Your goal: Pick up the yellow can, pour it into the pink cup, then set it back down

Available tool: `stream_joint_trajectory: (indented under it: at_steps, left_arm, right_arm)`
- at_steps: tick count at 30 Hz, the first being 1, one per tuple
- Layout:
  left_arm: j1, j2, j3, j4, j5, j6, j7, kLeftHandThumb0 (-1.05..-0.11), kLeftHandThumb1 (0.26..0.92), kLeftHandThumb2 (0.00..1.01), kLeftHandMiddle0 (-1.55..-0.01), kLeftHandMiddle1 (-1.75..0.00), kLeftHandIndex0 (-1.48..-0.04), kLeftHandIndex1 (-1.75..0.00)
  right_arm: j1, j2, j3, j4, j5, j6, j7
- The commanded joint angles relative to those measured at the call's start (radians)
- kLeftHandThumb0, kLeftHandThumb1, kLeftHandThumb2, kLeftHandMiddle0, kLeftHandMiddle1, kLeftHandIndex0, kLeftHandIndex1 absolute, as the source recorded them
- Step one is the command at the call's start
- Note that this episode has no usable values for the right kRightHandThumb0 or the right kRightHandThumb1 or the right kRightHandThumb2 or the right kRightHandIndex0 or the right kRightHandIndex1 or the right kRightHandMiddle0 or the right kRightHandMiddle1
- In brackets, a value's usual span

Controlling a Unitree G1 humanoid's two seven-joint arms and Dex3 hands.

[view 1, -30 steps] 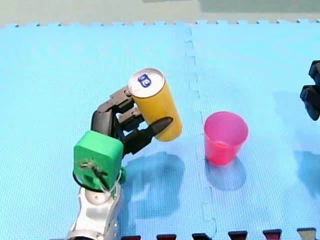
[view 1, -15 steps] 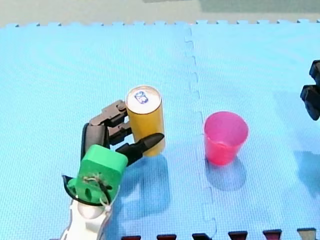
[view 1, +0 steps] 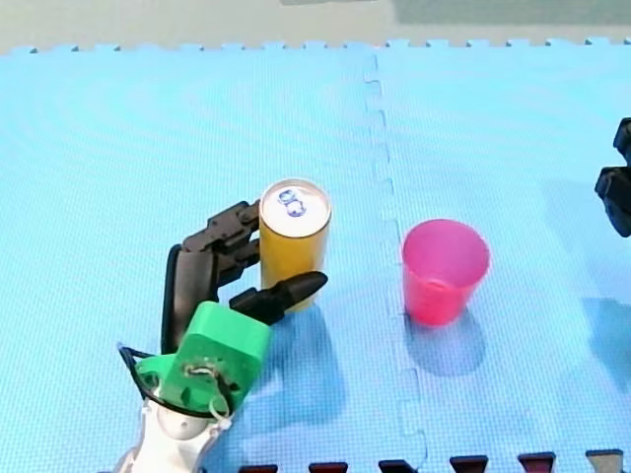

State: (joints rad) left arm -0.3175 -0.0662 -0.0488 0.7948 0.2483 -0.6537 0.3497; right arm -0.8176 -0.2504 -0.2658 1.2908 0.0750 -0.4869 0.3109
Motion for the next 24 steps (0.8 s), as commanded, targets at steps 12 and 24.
stream_joint_trajectory:
  at_steps: [12, 24]
  left_arm:
    - [-0.034, -0.022, 0.018, 0.08, -0.087, -0.04, -0.073, -0.338, 0.817, 0.0, -1.31, 0.0, -1.17, 0.0]
    - [-0.044, -0.043, 0.031, 0.147, -0.102, -0.079, -0.076, -0.326, 0.819, 0.0, -1.31, 0.0, -1.17, 0.0]
  right_arm:
    - [-0.003, -0.017, -0.009, -0.003, 0.009, 0.01, 0.014]
    - [0.0, -0.022, -0.008, -0.008, 0.009, 0.013, 0.021]
